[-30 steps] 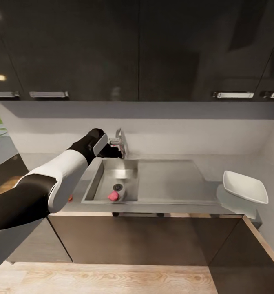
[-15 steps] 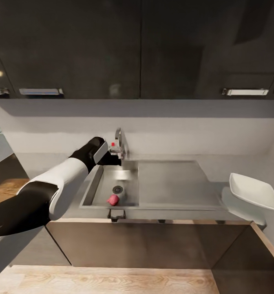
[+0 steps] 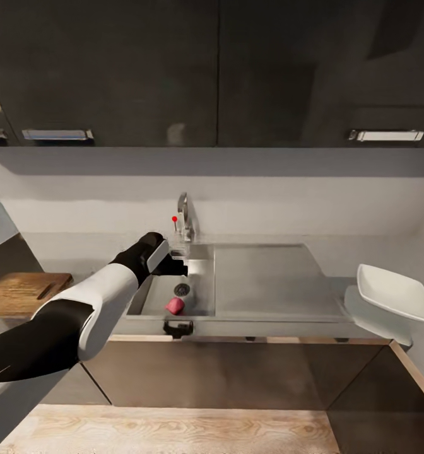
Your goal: In the kitchen, take the Vidalia onion out of the sink, dice it on the chopping board with the paring knife, put the diced onion into the bowl on the countertop, then place both the paring knife and the chopping board into the sink.
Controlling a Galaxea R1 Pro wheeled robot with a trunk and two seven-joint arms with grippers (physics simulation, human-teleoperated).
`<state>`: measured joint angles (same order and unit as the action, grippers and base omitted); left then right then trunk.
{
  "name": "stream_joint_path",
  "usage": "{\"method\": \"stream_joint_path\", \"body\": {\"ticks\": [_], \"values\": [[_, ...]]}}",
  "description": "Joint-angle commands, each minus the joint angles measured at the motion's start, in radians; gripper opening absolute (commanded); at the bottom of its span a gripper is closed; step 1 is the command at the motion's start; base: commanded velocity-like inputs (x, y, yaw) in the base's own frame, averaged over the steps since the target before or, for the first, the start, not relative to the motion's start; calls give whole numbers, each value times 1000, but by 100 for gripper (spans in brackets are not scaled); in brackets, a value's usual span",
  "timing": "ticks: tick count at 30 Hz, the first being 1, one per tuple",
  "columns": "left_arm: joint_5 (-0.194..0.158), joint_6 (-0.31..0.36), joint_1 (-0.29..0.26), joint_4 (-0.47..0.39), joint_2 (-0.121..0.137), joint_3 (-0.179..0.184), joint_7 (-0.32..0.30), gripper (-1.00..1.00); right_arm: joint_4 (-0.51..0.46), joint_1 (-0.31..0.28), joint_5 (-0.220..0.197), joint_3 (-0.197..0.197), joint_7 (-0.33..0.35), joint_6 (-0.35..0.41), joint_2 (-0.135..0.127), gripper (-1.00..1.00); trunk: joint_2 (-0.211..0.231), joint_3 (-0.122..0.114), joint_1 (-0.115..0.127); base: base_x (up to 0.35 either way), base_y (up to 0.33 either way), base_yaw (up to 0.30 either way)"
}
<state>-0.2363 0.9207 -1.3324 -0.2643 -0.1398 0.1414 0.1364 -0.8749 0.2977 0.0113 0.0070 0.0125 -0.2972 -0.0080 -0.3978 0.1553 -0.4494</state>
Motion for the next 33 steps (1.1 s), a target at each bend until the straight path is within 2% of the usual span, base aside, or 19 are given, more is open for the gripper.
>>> {"method": "stream_joint_path", "body": {"ticks": [1,6,15,33], "values": [[-11,3,4,-1,0,6,8,100,-1,0,1,1,1,-1,-1,100,-2,3,-1,0,0,0],[-11,3,33,-1,0,6,6,100,-1,0,1,1,1,-1,0,100,-2,11,-1,10,0,0],[-11,3,36,-1,0,6,7,100,-1,0,1,1,1,-1,0,100,-2,26,-1,181,0,0],[-9,3,38,-1,0,7,8,100,-1,0,1,1,1,-2,0,100,-2,55,-1,8,0,0]]}}
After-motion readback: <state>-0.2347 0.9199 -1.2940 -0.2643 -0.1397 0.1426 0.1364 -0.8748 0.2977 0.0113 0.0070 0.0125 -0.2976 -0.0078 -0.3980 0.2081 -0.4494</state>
